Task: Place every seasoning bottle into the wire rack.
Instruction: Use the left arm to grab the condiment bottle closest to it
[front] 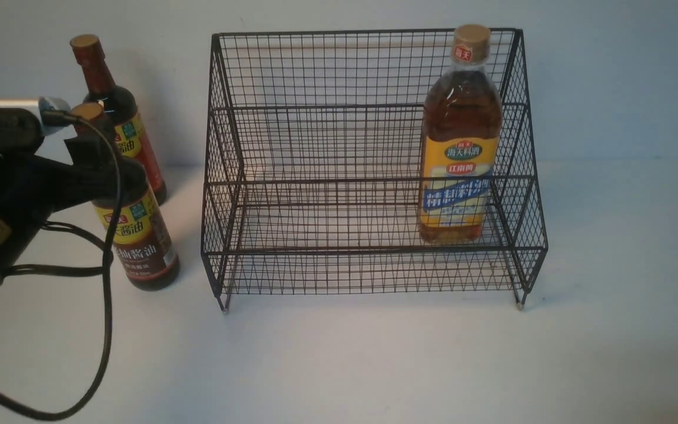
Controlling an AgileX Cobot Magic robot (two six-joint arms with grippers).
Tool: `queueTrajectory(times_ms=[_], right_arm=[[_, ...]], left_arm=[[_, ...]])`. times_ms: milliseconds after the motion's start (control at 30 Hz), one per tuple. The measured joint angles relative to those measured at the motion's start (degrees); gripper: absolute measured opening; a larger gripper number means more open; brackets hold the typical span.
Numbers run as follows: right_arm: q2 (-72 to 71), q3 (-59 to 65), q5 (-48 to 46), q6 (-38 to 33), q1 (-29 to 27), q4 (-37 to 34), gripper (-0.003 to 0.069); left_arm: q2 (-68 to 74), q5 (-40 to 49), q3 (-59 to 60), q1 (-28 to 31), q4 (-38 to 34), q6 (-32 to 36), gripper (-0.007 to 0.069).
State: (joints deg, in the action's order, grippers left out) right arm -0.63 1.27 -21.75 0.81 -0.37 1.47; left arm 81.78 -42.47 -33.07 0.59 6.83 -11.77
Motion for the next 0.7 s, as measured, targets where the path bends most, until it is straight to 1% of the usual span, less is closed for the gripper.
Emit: queueTrajectory(times_ms=[300, 367, 400, 433, 467, 500, 533, 567, 600, 700], right_arm=[[0.0, 0.0, 0.0, 0.0, 0.0, 0.0, -0.001], [0.0, 0.0, 0.0, 0.0, 0.0, 0.0, -0.001], [0.0, 0.0, 0.0, 0.0, 0.0, 0.0, -0.001], [0.0, 0.0, 0.0, 0.0, 0.0, 0.0, -0.001], [0.0, 0.0, 0.0, 0.0, 0.0, 0.0, -0.001], [0.0, 0.0, 0.0, 0.0, 0.0, 0.0, -0.001], [0.0, 0.0, 0.0, 0.0, 0.0, 0.0, -0.001], [0.0, 0.0, 0.0, 0.0, 0.0, 0.0, -0.001], [0.0, 0.0, 0.0, 0.0, 0.0, 0.0, -0.001], [0.0, 0.0, 0.0, 0.0, 0.0, 0.0, -0.001]], left_arm=[[7.9, 0.0, -5.3, 0.0, -0.2, 0.0, 0.0594], [9.7, 0.0, -6.1, 0.0, -0.2, 0.0, 0.0581], [10.2, 0.0, -6.2, 0.0, -0.2, 0.0, 0.0561], [10.7, 0.0, -6.4, 0.0, -0.2, 0.0, 0.0515], [10.8, 0.0, -6.4, 0.0, -0.2, 0.0, 0.0506], [10.8, 0.0, -6.4, 0.0, -0.1, 0.0, 0.0402], [10.8, 0.0, -6.4, 0.0, 0.0, 0.0, 0.0358], [10.8, 0.0, -6.4, 0.0, 0.0, 0.0, 0.0278], [10.8, -0.1, -6.4, 0.0, 0.0, 0.0, 0.0244], [10.4, 0.1, -6.4, 0.0, 0.5, 0.1, 0.0258]])
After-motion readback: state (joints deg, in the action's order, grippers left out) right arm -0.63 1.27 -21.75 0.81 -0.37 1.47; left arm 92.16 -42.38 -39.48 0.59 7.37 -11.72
